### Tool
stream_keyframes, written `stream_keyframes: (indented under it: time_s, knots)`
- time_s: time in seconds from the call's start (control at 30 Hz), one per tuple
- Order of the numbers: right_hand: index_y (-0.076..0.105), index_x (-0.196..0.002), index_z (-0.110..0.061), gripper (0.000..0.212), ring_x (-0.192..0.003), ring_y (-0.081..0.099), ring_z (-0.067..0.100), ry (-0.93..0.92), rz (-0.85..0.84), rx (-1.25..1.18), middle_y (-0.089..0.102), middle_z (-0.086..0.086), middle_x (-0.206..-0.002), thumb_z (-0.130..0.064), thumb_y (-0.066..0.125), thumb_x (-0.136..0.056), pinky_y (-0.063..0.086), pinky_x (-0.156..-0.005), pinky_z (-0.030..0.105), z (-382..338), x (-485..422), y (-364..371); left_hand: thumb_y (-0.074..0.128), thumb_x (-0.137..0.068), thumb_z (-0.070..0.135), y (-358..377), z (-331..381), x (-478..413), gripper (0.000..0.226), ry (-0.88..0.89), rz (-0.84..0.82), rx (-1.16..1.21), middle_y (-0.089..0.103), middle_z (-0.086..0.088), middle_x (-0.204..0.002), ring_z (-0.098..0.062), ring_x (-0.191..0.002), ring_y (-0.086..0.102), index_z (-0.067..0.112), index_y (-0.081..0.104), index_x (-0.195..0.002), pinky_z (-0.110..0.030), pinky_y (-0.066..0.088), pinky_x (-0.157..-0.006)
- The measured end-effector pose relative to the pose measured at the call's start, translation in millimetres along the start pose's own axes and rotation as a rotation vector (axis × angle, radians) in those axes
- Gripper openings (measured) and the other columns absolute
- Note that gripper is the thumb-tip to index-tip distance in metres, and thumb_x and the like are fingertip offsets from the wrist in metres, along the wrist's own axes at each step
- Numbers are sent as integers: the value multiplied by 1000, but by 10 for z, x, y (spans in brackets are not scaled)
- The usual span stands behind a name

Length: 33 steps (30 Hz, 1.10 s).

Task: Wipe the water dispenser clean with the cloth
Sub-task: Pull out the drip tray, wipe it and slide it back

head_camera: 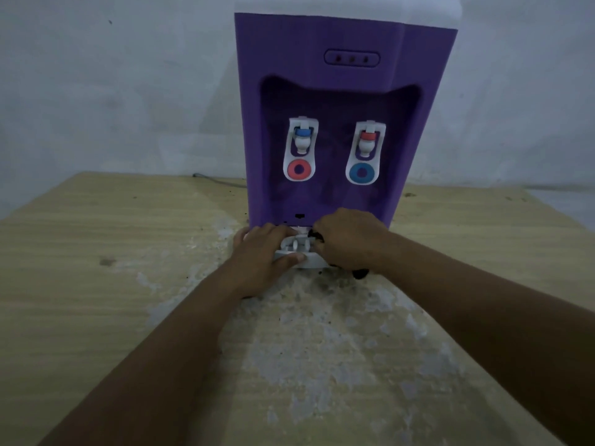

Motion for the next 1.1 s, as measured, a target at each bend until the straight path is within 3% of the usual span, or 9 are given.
stream_keyframes:
  time_s: [0.13, 0.27, 0.37, 0.47, 0.57, 0.7, 0.77, 0.9, 1.1]
  knots:
    - [48, -84, -23, 12, -78, 53, 22, 65, -55, 67, 48, -2, -81, -33, 50, -90, 43, -63, 34, 167, 55, -52, 45, -87, 61, -5, 10, -17, 47, 4, -23, 4, 49, 14, -106, -13, -113, 48, 35, 50, -126, -41, 23, -109]
    - [50, -85, -18, 10, -77, 53, 26, 172, 71, 8, 53, 4, -88, -25, 52, -90, 40, -63, 34, 142, -36, -27, 42, -84, 64, -2, -5, -15, 52, 2, -37, 3, 52, 10, -112, -14, -113, 47, 35, 48, -127, -40, 22, -110]
    - [56, -105, -15, 17, -89, 62, 31, 85, 173, 96, 62, 7, -104, -21, 50, -90, 38, -63, 34, -16, -104, 75, 34, -78, 72, 3, -11, -19, 62, 18, -26, 4, 53, 9, -112, -15, -112, 48, 36, 48, -127, -38, 22, -106]
    - [55, -118, -19, 29, -94, 62, 28, -35, 174, 105, 59, 5, -108, -23, 52, -90, 40, -66, 33, -49, -35, 129, 32, -77, 73, 10, -11, -14, 64, 10, -2, -14, 54, 9, -110, -16, -111, 50, 35, 50, -125, -39, 23, -106]
    - [59, -117, -23, 27, -95, 57, 22, -77, 73, -32, 59, 1, -107, -30, 50, -93, 46, -74, 35, 26, 99, 54, 39, -81, 66, -6, 3, -10, 55, 0, -7, -5, 52, 11, -107, -15, -111, 50, 36, 51, -124, -41, 23, -108]
    - [60, -105, -17, 17, -86, 50, 18, -8, -79, -171, 59, 1, -108, -28, 49, -97, 43, -72, 32, 52, 38, -64, 39, -82, 65, -8, 6, -14, 55, 6, -28, 1, 52, 9, -109, -15, -113, 48, 37, 49, -128, -42, 23, -109]
    - [55, -94, -16, 10, -83, 51, 21, 72, -35, -149, 57, 2, -102, -24, 50, -94, 43, -70, 33, -31, -51, -55, 38, -80, 68, 9, 15, -2, 59, 18, -20, 23, 53, 8, -112, -16, -112, 48, 35, 51, -127, -42, 24, -108]
    - [59, -103, -9, 16, -87, 57, 28, 260, 69, -142, 57, 8, -101, -16, 51, -92, 42, -68, 35, -170, -122, 6, 34, -77, 70, 24, 25, 2, 64, 20, -3, 29, 56, 7, -112, -16, -111, 50, 31, 54, -124, -42, 24, -106]
    - [58, -102, -11, 15, -84, 57, 27, 284, 113, -224, 60, 9, -103, -16, 50, -92, 44, -69, 35, -210, 6, 28, 39, -82, 64, 24, 55, 23, 55, 5, 33, -47, 52, 10, -104, -17, -109, 51, 33, 54, -123, -39, 26, -99]
Point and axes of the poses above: each hand's wrist, its own x-axis away from the middle knuckle, its own y-axis out of the palm, z = x × y, the point moved 1 cm from there along -x, towards the middle knuckle
